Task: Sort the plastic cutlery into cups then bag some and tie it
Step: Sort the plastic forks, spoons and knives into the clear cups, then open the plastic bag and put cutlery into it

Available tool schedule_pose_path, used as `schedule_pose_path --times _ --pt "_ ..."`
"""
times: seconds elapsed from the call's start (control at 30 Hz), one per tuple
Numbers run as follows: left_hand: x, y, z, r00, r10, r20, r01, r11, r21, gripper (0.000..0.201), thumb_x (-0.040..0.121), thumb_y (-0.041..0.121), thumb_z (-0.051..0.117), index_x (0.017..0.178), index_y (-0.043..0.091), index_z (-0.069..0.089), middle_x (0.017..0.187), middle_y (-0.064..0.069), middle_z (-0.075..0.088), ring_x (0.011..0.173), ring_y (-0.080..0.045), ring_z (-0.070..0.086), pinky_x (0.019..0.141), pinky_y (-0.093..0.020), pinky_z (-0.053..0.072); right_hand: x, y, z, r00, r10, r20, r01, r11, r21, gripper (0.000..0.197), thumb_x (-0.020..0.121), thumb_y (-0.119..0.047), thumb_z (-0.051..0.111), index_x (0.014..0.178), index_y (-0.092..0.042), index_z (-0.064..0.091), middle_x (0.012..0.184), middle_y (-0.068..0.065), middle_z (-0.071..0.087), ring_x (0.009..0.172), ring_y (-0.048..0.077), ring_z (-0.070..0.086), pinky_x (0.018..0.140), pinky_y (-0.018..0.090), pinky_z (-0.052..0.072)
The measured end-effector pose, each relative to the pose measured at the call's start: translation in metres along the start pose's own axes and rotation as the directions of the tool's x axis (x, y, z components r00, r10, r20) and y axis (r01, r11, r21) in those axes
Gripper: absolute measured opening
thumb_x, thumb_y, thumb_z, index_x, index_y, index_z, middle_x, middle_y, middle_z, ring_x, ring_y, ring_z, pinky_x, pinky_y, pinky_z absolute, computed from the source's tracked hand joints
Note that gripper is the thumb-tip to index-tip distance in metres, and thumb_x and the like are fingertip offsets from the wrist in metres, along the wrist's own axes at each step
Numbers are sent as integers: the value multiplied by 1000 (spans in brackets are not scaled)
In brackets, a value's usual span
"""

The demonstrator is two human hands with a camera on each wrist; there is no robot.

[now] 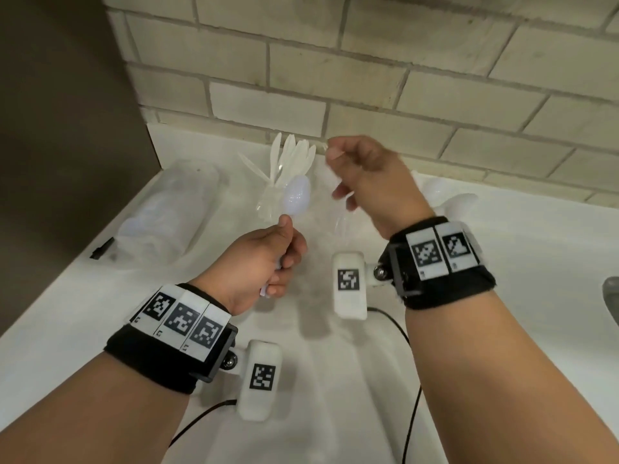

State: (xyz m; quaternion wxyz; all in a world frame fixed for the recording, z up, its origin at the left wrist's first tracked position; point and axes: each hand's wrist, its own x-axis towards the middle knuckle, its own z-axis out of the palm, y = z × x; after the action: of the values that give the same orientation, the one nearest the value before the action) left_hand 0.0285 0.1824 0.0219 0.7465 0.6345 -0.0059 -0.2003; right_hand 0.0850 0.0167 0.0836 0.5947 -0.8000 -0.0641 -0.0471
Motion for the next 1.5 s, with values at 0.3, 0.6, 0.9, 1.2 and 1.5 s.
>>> schedule_pose_path --times 0.3,0.6,0.9,1.2,1.5 --pt "-7 -1 30 994 -34 104 13 980 197 48 95 51 34 94 8 57 68 -1 46 50 -14 41 48 -27 36 -47 18 7 995 33 90 -24 995 -92 21 95 -8 43 95 -28 50 87 18 68 41 12 49 44 19 38" --pt "6 -4 -41 869 307 -389 141 600 788 48 76 59 57 115 31 58 134 -4 49 121 -24 49 99 -37 40 -1 4 -95 741 -447 -501 179 850 -495 30 88 1 34 112 -8 50 79 1 56 63 13 52 59 11 44" --pt "26 6 -118 751 42 -659 643 176 745 71 85 44 54 147 41 18 157 -16 -2 144 -43 -1 116 -57 5 30 60 -97 891 10 -455 -360 627 -691 33 93 -4 34 123 -14 42 103 15 62 94 33 55 74 38 40" --pt "27 -9 -112 732 54 -679 673 88 734 70 84 10 47 140 46 25 148 -8 16 134 -45 13 108 -60 26 21 56 -60 899 -164 -407 -344 311 -886 45 90 -19 42 135 -15 42 146 11 37 132 35 29 103 56 22" --pt "23 -2 -111 742 55 -668 670 -100 735 39 83 15 55 121 23 50 131 -16 44 122 -37 37 101 -51 35 -7 26 31 965 -201 -169 -88 359 -929 47 88 -22 49 135 -21 47 146 3 37 131 32 31 101 49 26"
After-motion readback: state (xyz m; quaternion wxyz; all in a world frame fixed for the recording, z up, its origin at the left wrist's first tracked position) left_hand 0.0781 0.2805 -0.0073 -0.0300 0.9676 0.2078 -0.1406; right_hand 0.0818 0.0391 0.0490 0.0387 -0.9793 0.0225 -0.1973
